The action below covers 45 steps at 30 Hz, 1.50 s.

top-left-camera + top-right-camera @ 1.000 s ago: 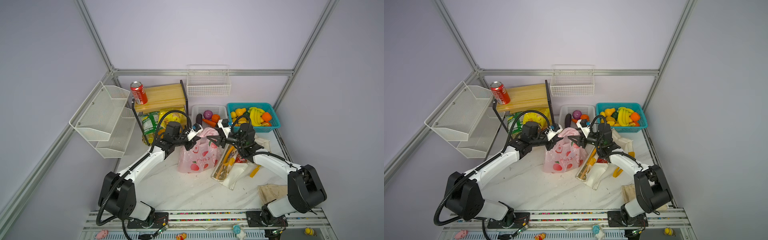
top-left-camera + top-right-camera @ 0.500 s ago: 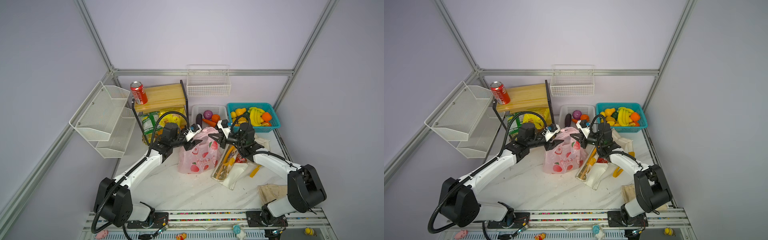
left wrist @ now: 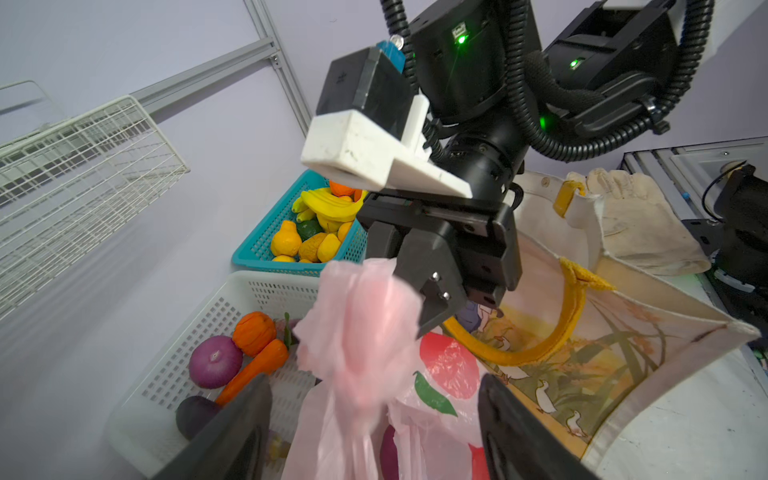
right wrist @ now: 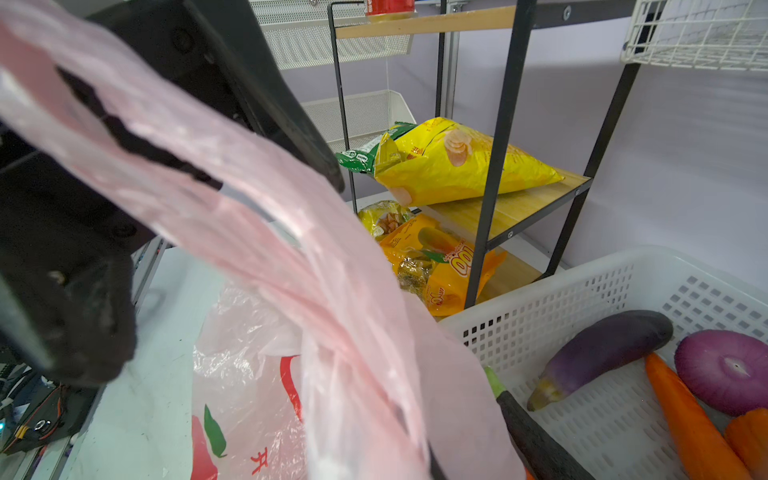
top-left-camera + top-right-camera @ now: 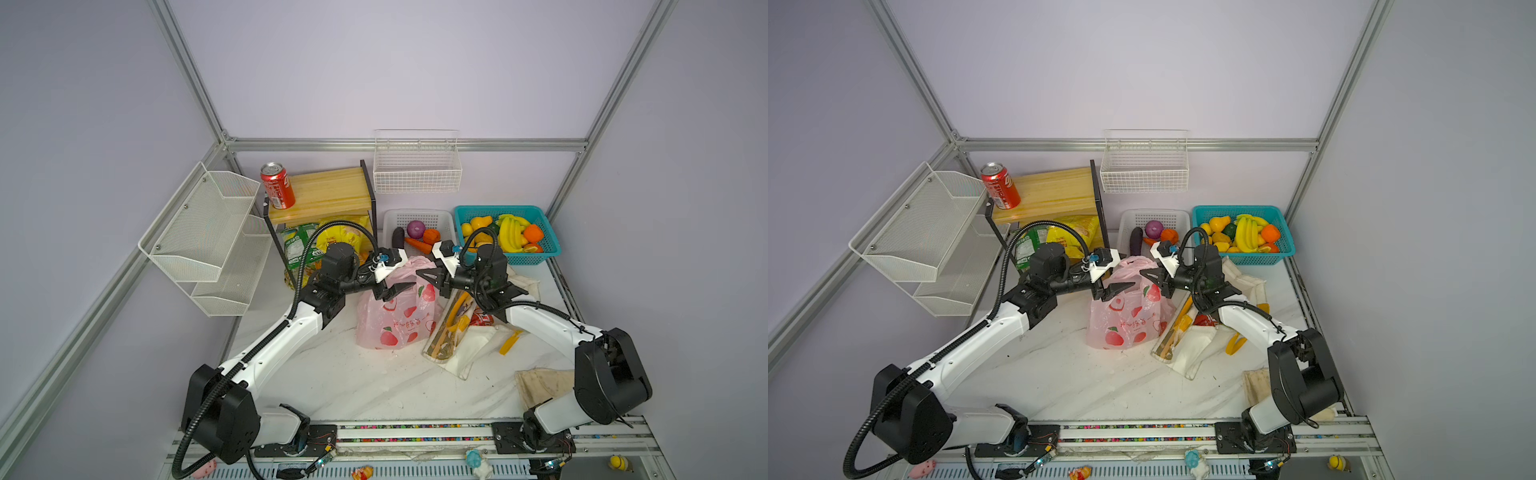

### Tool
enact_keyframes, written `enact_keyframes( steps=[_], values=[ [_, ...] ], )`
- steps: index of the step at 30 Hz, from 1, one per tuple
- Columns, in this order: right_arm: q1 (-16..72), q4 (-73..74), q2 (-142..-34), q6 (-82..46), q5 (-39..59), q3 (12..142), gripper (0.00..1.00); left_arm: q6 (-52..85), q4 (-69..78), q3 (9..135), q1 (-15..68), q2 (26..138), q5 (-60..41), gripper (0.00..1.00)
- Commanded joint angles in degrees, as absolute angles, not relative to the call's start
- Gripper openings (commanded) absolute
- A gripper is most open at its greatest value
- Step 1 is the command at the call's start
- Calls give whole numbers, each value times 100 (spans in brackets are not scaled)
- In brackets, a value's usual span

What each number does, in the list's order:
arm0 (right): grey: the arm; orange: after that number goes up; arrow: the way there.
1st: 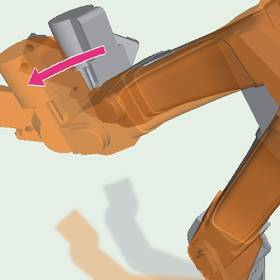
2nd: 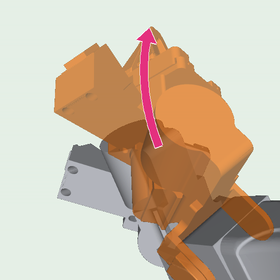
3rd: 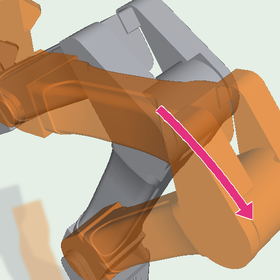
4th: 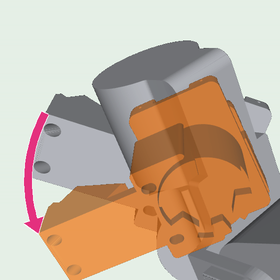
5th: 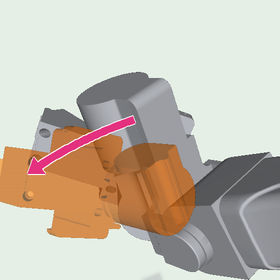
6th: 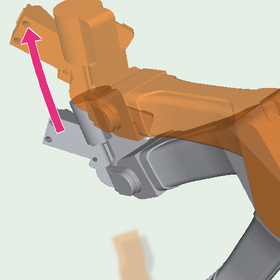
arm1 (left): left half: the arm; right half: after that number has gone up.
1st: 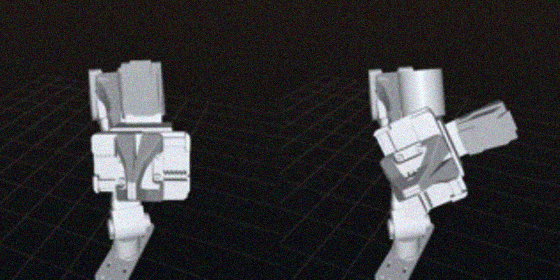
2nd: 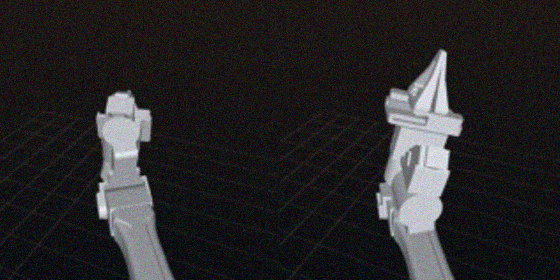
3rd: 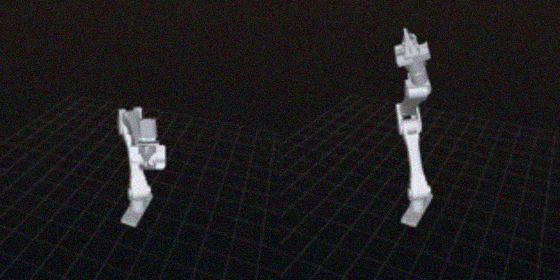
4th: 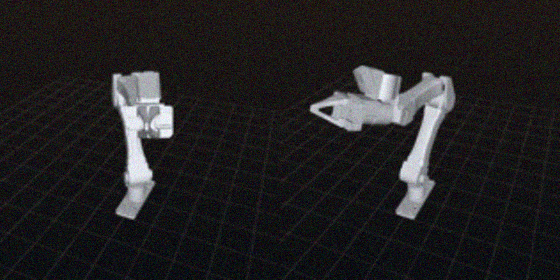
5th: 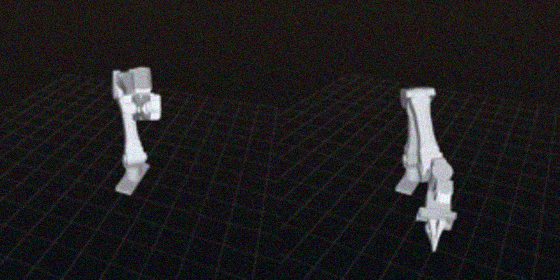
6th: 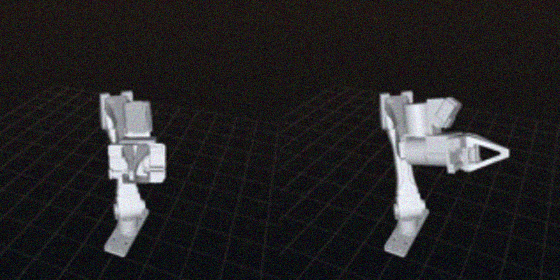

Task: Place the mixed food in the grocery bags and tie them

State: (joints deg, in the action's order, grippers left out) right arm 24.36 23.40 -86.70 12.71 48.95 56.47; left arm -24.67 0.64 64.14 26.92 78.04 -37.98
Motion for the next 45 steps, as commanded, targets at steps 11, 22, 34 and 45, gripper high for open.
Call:
enact_keyframes(
  steps=[11, 22, 34, 45],
  values=[
    [2421, 2183, -8757, 1385, 5017, 5829, 10, -2480, 230, 7597, 2786, 8195, -3738, 54],
    [2417, 2397, -8780, 227, 4651, 5858, 16, -2270, 850, 6218, 2793, 7712, -3357, 0],
    [2450, 3084, -8987, -658, 4633, 5833, 22, -2187, 1445, 5144, 2956, 7779, -2789, 0],
    [2475, 2779, -9099, -277, 4938, 5986, 31, -2670, 1513, 5089, 2988, 8237, -2226, 0]
  ],
)
